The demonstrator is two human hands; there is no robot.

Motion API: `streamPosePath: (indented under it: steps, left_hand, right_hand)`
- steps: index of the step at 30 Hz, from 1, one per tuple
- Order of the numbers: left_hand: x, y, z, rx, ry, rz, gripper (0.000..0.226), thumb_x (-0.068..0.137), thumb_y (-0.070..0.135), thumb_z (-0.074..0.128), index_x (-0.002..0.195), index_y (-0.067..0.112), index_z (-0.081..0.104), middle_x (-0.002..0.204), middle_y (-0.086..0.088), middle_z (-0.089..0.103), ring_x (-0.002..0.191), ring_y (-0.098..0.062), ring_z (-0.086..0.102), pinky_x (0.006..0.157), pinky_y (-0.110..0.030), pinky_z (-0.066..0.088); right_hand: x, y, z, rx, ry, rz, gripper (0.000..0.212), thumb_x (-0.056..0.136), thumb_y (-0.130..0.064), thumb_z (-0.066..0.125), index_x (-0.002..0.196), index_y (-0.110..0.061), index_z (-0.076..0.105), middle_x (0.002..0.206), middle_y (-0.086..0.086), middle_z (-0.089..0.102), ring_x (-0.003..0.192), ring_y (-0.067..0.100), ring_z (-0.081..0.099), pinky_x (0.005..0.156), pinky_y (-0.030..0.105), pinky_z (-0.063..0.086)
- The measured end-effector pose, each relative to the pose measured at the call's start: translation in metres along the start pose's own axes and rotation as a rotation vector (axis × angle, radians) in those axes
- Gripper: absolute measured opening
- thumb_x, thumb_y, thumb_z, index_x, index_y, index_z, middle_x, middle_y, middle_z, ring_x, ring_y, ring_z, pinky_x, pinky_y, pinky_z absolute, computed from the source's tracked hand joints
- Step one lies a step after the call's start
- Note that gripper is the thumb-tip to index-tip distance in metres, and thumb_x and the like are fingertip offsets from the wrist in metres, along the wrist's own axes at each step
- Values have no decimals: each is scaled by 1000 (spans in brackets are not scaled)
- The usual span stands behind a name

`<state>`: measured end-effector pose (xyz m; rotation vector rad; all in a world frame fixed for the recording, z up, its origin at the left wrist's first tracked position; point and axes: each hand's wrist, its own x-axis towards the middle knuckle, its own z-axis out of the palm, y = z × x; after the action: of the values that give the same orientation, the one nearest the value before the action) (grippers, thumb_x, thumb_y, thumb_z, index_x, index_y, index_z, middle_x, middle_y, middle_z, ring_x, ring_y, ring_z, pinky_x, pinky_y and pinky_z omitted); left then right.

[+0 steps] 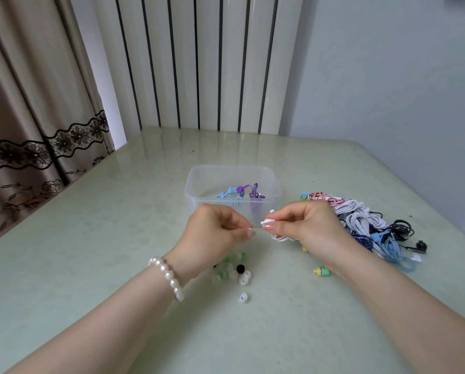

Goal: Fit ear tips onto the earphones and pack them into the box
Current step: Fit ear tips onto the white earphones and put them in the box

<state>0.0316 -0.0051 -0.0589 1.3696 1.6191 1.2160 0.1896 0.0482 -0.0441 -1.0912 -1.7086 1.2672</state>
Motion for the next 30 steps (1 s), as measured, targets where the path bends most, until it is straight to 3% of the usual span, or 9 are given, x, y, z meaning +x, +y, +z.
streamPosePath:
  steps: [5, 10, 19, 30]
  left_hand:
    - [-1, 5, 2, -605, -23, -227, 11, 76, -9, 64, 78, 2, 66, 63, -6, 68, 58, -13, 67, 60, -20, 55]
    - [0, 4, 5, -837, -103, -373, 14, 79, -12, 56, 90, -10, 64, 78, -16, 71, 66, -16, 70, 64, -21, 57]
    - [-1, 4, 4, -745, -92, -404, 9, 79, -3, 61, 82, 4, 65, 73, -7, 72, 63, -15, 70, 57, -20, 55]
    - [-3, 2, 7, -655, -63, -278, 5, 80, 4, 62, 80, 2, 67, 76, -9, 73, 67, -16, 70, 62, -23, 55]
  right_hand:
    - [-1, 0, 2, 103, -6, 13, 10, 67, -1, 75, 69, -10, 70, 58, -5, 69, 54, 3, 63, 56, 9, 47]
    - [-2, -2, 1, 190, -42, -8, 10, 72, -3, 69, 73, -13, 70, 63, 0, 71, 63, 6, 67, 65, 12, 51]
    - [0, 2, 4, 54, -16, -106, 14, 73, -3, 71, 74, -17, 72, 70, -1, 71, 68, 7, 63, 67, 15, 50]
    - [1, 4, 3, -25, -4, -142, 15, 73, -1, 71, 71, -16, 71, 67, -6, 69, 61, 1, 61, 62, 11, 48]
